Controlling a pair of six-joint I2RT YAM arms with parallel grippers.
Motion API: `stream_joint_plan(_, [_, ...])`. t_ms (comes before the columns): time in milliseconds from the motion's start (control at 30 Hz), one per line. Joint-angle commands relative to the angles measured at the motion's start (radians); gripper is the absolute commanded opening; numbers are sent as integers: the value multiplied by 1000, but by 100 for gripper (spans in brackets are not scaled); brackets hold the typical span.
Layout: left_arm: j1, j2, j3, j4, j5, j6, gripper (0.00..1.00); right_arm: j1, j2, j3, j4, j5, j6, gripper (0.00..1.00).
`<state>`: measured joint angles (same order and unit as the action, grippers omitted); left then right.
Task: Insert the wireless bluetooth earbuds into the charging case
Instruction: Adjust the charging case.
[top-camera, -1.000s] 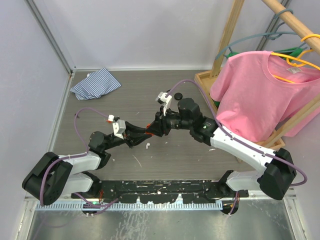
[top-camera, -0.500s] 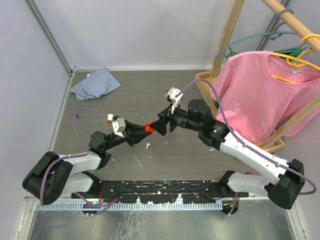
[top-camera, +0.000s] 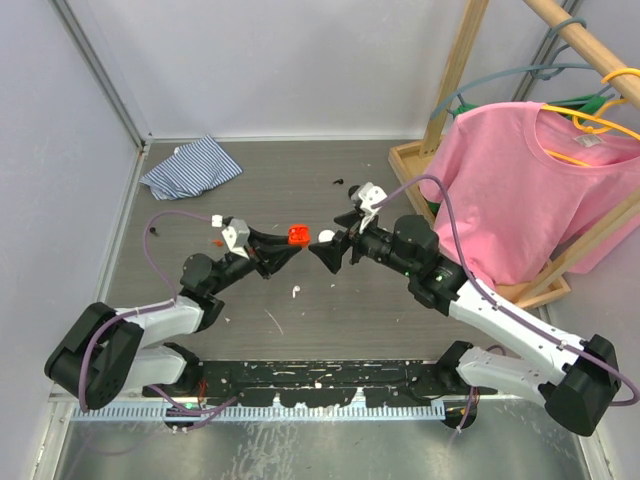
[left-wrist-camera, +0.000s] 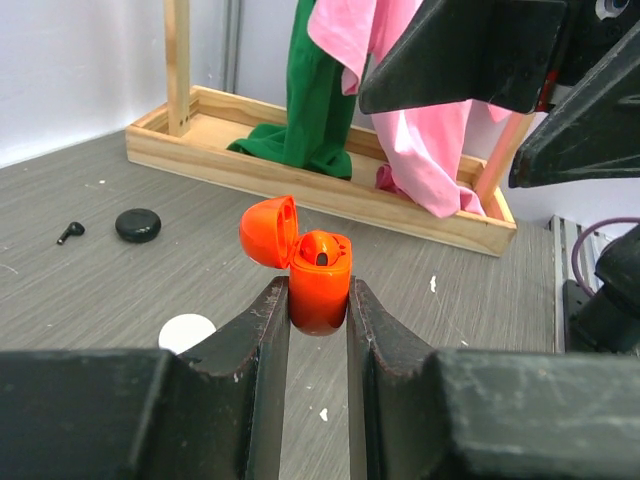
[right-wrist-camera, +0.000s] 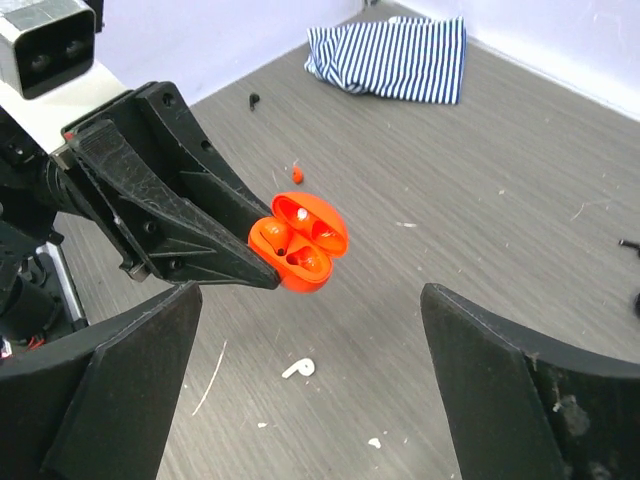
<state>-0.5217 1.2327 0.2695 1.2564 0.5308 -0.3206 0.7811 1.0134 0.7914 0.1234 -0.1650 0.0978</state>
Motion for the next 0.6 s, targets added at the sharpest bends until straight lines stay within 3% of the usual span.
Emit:
stream_joint_plan(0, [0, -25, 47, 9, -45, -48, 1, -98, -30, -60, 211, -168, 11, 96])
stream_joint_plan(200, [0, -70, 61, -19, -8, -105, 1, -204, -5, -218, 501, -415, 108, 91])
stream_joint_plan(567, [0, -204, 122, -99, 132, -121, 0, -212, 99, -320, 906, -615, 163, 79])
